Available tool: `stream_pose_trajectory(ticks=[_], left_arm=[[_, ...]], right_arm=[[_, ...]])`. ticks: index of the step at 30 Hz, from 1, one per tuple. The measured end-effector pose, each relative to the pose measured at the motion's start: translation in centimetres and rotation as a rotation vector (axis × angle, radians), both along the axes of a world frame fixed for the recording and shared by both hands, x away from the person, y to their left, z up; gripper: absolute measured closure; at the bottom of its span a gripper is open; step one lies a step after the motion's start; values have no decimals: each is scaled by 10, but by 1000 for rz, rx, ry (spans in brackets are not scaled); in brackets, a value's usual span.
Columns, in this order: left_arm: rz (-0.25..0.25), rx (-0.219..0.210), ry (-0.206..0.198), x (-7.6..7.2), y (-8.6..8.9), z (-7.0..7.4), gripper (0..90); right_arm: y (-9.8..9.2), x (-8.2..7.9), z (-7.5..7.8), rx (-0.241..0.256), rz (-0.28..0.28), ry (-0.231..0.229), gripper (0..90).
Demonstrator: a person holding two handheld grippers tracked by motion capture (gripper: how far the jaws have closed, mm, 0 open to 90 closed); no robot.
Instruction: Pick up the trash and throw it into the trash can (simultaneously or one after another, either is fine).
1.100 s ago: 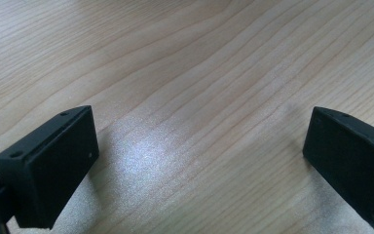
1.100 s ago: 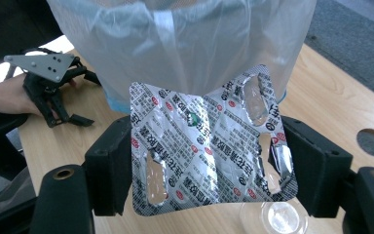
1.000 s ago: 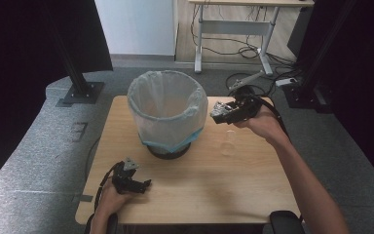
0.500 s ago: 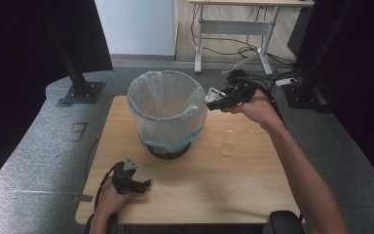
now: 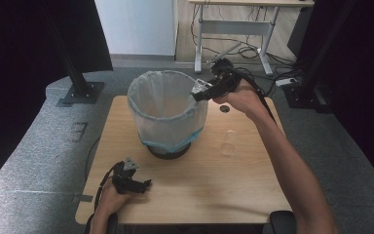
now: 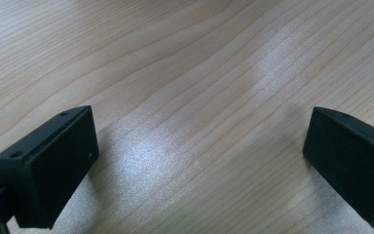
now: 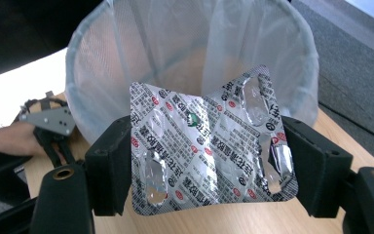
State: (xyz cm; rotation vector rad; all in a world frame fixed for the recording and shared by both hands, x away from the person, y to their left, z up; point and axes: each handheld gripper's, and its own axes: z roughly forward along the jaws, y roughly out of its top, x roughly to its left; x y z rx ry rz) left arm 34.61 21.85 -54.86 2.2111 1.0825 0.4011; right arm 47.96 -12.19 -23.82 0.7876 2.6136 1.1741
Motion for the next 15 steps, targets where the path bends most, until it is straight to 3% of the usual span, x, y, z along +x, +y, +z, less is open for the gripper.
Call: stream_pose_trajectory(ticks=[15], left_arm=[[3, 0, -1, 1, -1, 0, 0]], right_arm=[[46, 21, -2, -29, -4, -26, 272]])
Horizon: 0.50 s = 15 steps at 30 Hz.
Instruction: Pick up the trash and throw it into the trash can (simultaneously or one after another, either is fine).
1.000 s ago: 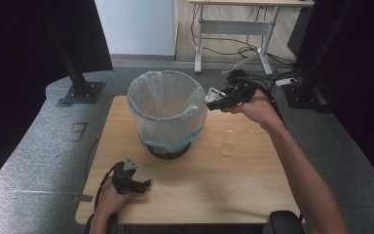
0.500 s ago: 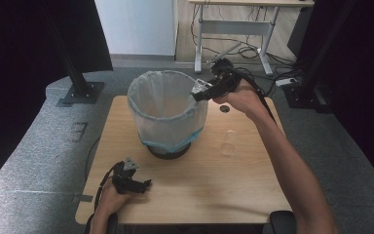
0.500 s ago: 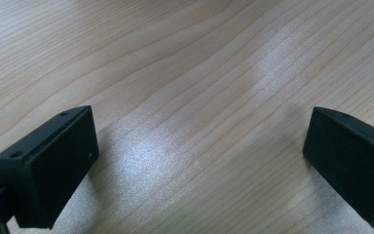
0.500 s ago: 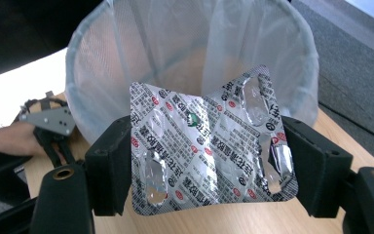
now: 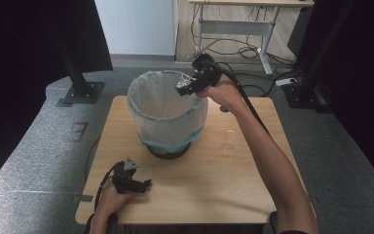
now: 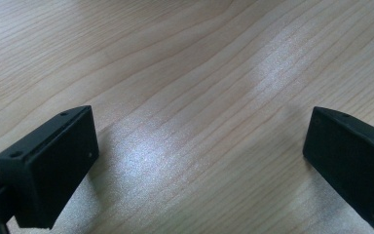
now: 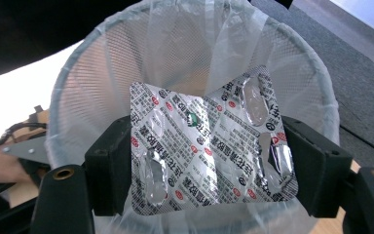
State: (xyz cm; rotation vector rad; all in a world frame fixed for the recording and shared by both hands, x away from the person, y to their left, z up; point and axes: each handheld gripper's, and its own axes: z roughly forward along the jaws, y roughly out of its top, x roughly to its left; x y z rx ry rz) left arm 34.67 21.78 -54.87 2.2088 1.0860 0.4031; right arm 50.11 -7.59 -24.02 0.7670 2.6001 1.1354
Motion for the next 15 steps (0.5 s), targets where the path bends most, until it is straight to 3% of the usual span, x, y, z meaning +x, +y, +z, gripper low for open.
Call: stream_pose_trajectory(ticks=[7, 15], left_arm=[[0, -1, 0, 0, 0, 0, 0], [0, -1, 0, 0, 0, 0, 0]], right_arm=[[24, 10, -16, -22, 0, -4, 272], [39, 19, -33, -51, -2, 13, 266]])
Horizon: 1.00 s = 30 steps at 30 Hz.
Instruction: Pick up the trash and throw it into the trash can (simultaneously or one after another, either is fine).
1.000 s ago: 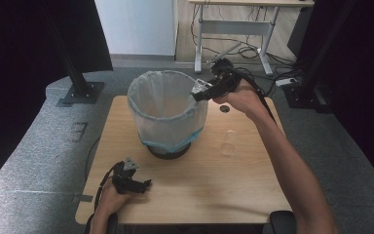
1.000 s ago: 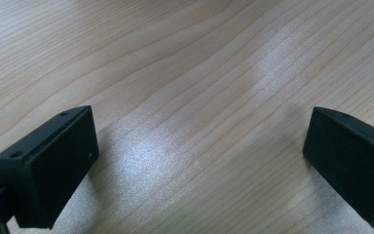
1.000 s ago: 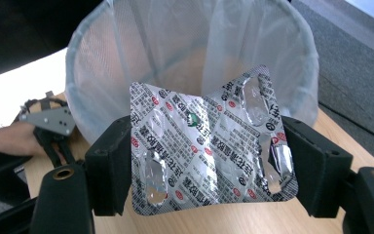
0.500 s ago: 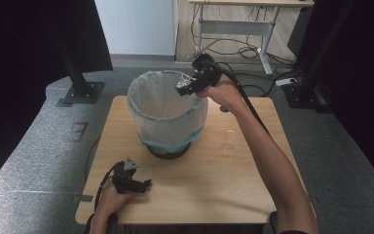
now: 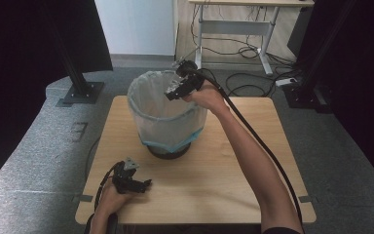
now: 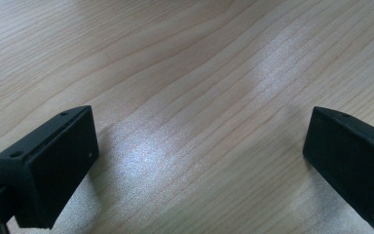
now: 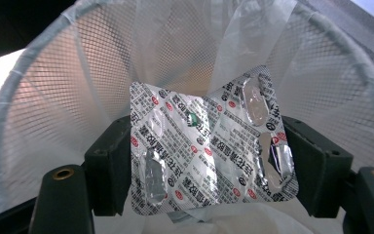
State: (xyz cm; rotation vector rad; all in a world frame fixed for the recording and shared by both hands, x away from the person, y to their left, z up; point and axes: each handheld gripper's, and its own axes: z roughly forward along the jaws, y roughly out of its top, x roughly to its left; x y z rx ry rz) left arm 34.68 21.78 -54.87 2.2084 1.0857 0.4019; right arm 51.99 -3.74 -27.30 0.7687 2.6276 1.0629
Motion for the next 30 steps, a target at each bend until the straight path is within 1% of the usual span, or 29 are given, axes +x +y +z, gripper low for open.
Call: stream_pose_trajectory(ticks=[2, 3, 4, 5, 7, 10, 15, 20, 22, 24, 27, 30], left_arm=[[-2, 2, 1, 0, 0, 0, 0], [0, 1, 0, 0, 0, 0, 0], [0, 1, 0, 0, 0, 0, 0], [0, 1, 0, 0, 0, 0, 0], [0, 2, 0, 0, 0, 0, 0], [-1, 2, 0, 0, 0, 0, 0], [2, 0, 0, 0, 0, 0, 0], [3, 0, 0, 0, 0, 0, 0], [3, -1, 1, 0, 0, 0, 0], [3, 0, 1, 0, 0, 0, 0], [4, 0, 1, 0, -1, 0, 0], [4, 0, 1, 0, -1, 0, 0]], right_arm=[[3, 1, -4, -8, 10, 4, 229], [6, 2, -7, -22, 27, 6, 187], [6, 2, -7, -22, 27, 6, 187], [8, 2, -10, -28, 32, -6, 121], [9, 2, -11, -28, 32, -9, 113], [8, 1, -10, -26, 30, -17, 41], [3, -2, -4, -10, 28, -23, 32], [-9, -8, 2, -4, 23, -44, 25], [-12, -10, 3, -16, 15, -47, 21], [-14, -11, 4, -15, 13, -49, 21], [-24, -14, 5, 4, -2, -50, 19], [-30, -15, 6, 7, -11, -51, 15]])
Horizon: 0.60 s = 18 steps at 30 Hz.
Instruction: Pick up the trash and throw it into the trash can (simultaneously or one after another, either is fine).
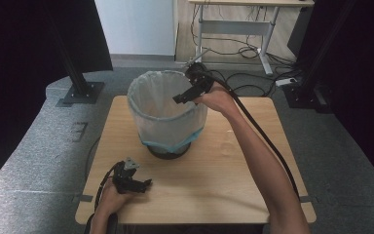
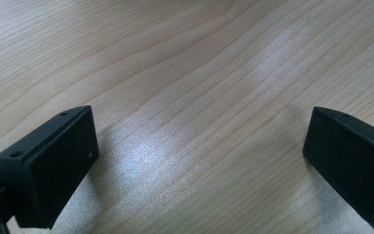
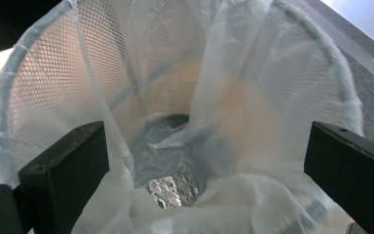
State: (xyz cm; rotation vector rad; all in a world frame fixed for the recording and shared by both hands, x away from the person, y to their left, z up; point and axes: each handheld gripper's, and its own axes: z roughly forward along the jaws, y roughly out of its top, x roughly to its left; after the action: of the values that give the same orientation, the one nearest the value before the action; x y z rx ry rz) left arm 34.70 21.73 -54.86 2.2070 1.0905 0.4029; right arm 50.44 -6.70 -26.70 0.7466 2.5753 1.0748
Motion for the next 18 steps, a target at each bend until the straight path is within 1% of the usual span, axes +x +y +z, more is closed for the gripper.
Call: stream_pose_trajectory(ticks=[3, 4, 6, 7, 8, 10, 11, 13, 14, 15, 17, 18], left_arm=[[0, 0, 0, 0, 0, 0, 0], [0, 1, 0, 0, 0, 0, 0], [0, 1, 0, 0, 0, 0, 0], [0, 1, 0, 0, 0, 0, 0], [1, 1, 0, 0, 0, 0, 0], [1, 2, 0, 0, 0, 0, 0], [1, 2, 0, 0, 0, 0, 0], [1, 2, 0, 0, 0, 0, 0], [1, 2, -1, 0, 0, 0, 0], [1, 2, 0, 0, 0, 0, 0], [1, 2, 0, 0, 0, 0, 0], [1, 2, 0, 0, 0, 0, 0]], right_arm=[[-9, -2, 1, 12, -9, -2, 15], [-14, -3, 1, 14, -16, -5, 14], [-17, -3, 1, 15, -22, -5, 14], [-19, -4, 1, 6, -28, 1, 7], [-25, -4, 0, -11, -34, -3, 0], [-27, -5, 1, -16, -38, -3, 0], [-30, -6, 1, -12, -41, -7, 0], [-36, -7, 0, 13, -48, -11, 0], [-39, -7, 0, 15, -49, -14, 0], [-44, -8, -1, -2, -58, -14, 0], [-47, -8, -1, 3, -61, -17, 0], [-51, -9, -2, 16, -64, -16, 0]])
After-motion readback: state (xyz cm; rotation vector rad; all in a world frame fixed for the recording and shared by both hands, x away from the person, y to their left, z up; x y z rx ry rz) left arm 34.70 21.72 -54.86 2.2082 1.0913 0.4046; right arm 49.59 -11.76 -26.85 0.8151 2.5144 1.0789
